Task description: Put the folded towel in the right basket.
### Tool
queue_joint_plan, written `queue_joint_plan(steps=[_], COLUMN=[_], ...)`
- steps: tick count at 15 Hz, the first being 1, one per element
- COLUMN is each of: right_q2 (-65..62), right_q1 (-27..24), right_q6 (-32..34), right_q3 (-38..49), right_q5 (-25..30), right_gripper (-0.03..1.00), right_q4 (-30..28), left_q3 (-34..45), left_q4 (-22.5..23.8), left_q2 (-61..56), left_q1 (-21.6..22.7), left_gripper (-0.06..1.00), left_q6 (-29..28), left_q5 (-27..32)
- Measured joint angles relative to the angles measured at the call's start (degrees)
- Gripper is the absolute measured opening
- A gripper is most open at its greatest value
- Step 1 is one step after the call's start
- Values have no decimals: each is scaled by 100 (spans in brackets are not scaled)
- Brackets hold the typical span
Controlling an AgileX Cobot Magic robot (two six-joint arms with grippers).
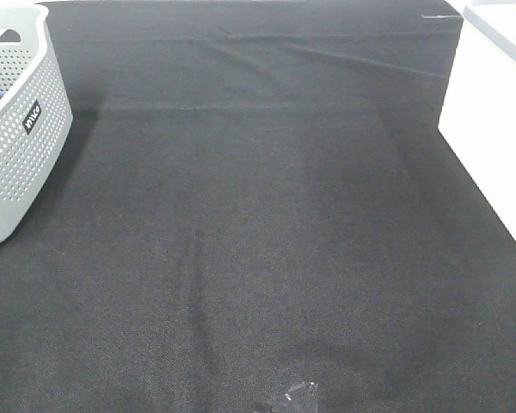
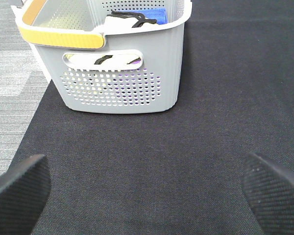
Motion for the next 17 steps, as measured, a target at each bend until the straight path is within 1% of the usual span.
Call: queue_joint_plan(steps=[17], right_q2=[0], right_q1=[0], right_q6=[0], right_q3=[0], right_q5=[0], right_gripper=[98], right_q4=[0], left_q3=[0], left_q4=[0], left_q2=[0], left_q1=[0], left_gripper=[99], left_q6=[0], left_q5=[0])
